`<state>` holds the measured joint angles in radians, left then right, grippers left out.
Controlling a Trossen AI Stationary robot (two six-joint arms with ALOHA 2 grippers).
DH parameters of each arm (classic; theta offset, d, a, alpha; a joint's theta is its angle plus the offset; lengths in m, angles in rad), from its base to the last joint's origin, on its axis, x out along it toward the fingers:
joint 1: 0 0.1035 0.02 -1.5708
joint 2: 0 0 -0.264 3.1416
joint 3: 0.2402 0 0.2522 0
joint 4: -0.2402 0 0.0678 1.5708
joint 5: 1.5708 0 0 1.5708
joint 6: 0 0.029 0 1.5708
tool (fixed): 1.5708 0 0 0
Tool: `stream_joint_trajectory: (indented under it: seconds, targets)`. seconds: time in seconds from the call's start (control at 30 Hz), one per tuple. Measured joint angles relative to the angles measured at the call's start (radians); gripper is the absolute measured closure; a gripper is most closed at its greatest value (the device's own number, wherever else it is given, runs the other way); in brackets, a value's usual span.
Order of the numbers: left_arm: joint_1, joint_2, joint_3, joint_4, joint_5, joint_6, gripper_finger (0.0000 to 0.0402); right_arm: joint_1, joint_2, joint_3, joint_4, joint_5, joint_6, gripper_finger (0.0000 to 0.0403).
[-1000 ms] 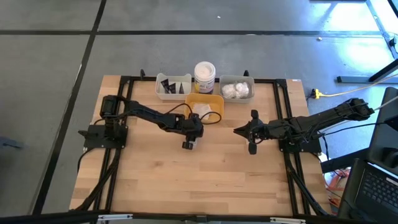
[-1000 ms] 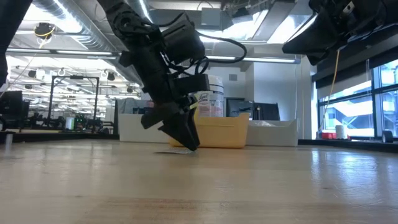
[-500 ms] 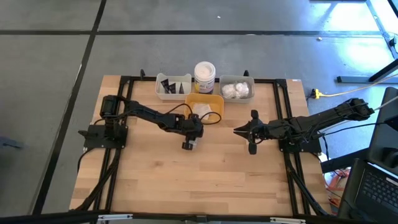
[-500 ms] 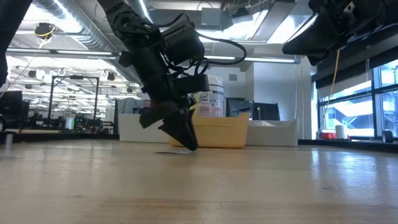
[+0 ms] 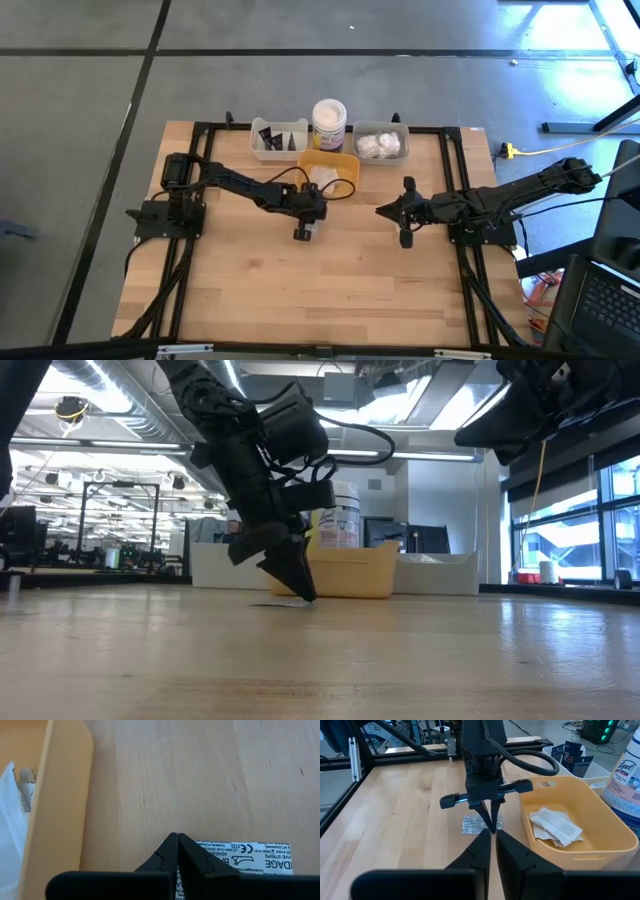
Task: Pick & Place Travel size toiletries
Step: Put the white bandage into the yellow bin
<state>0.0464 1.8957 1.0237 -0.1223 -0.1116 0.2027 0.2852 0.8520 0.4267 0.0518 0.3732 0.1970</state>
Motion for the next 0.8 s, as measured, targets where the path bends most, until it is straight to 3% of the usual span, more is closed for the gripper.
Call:
stream_joint_trajectory:
  seconds: [0.47,0.7,0.8]
  targets:
    - [-0.032,-0.004,0.145,-0.038,0.002,-0.007,0.0400,0.000,0.000,0.000,0.000,0.000,0.000,0.0358]
    - [-0.039,-0.006,0.245,-0.372,-0.067,0.124,0.0398,0.000,0.000,0.000,-0.008,-0.024,0.004,0.0353]
    - [-0.031,-0.006,0.244,-0.409,-0.113,0.221,0.0382,0.000,0.000,0.000,-0.008,-0.024,0.004,0.0357]
